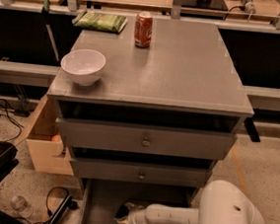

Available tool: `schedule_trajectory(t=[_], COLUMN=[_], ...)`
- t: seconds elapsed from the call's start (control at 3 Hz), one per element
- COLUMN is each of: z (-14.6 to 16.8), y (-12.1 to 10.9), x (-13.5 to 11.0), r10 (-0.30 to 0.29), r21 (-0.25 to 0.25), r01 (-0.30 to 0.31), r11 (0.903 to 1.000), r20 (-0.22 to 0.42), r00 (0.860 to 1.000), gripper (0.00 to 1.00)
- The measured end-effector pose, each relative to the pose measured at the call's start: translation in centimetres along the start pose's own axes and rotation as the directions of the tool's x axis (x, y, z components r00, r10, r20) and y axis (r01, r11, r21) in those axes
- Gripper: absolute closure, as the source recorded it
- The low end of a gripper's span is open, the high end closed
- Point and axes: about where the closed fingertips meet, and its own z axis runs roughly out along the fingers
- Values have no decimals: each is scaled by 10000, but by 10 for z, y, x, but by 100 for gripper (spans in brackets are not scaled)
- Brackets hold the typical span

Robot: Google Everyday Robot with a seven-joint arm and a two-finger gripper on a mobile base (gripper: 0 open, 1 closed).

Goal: Pick sponge from bottom drawer and place on counter

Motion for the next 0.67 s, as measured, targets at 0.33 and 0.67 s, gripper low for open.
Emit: schedule_trajectory(t=[0.33,0.67], z=[1,2], y=[1,3], x=[0,-2], r10=[-2,-21], r21=[-22,-80], r01=[2,21], r11=[10000,10000], r20=[5,16], r00=[10000,10000], gripper=[88,100])
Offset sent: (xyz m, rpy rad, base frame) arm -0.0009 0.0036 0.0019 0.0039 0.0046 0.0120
